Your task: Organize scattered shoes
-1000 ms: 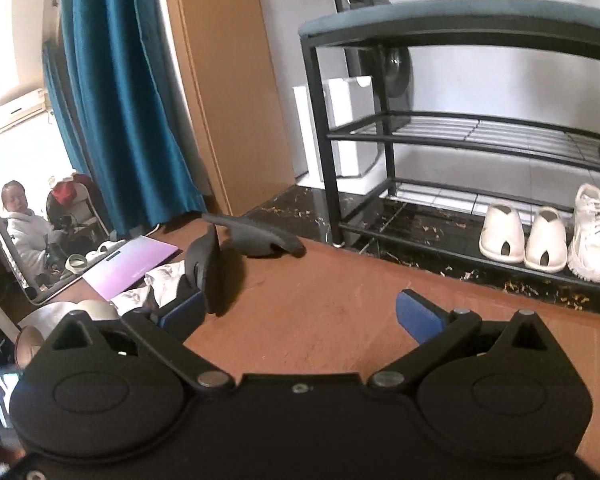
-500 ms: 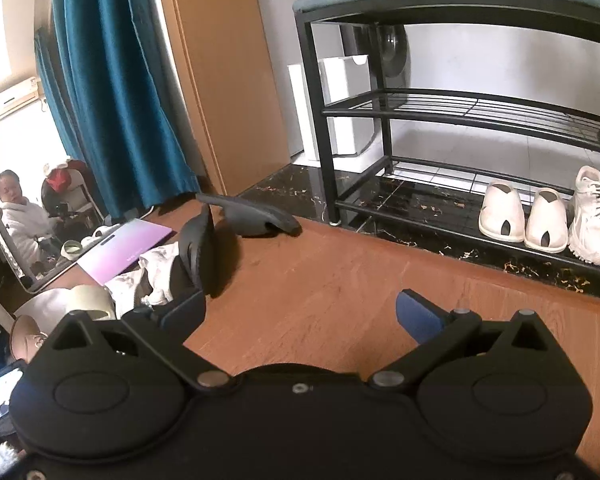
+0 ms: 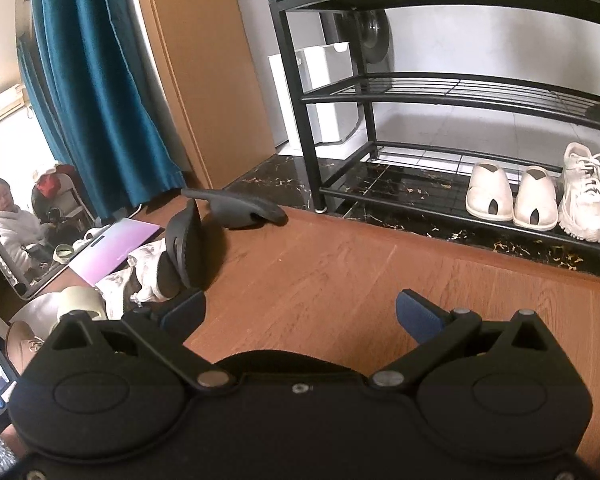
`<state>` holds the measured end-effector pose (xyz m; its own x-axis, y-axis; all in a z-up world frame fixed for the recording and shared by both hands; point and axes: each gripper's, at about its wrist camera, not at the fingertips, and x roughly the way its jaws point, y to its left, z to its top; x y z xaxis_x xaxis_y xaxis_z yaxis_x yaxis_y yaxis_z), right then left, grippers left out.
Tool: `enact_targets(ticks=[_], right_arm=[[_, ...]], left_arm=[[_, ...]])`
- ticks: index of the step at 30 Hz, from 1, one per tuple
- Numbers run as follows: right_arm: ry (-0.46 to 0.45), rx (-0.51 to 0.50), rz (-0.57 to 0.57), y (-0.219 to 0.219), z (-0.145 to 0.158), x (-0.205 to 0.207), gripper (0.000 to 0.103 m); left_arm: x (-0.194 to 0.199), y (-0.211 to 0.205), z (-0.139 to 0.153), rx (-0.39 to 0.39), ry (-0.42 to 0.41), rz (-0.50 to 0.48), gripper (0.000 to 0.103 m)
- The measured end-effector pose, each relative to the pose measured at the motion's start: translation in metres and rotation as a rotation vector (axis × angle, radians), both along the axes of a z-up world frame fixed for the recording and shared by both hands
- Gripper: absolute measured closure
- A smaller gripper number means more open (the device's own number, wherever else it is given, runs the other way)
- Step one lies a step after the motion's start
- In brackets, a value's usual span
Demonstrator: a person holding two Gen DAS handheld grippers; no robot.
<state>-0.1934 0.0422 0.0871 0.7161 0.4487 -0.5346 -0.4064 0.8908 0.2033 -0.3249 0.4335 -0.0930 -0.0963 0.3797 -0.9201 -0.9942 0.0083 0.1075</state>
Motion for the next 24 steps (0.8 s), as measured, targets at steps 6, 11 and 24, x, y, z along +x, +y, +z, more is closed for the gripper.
enact_targets(ticks=[6,11,24], right_arm=[[0.008,0.029,-0.016,-0.008,0.003,0.005,0.0],[0.015,0.044,-0.031,-0.014,0.003,0.007,0.0],[0.016,0.139,-0.116,-0.052,0.005,0.013,0.0]], left_arm=[[-0.023,0.002,0.006,0.009,-0.171,-0.059,0.046],[-0.026,0.003,0.025,0.102,-0.227,-0.178,0.062],[-0.033,0.005,0.05,-0.001,-0.387,-0.155,0.086]])
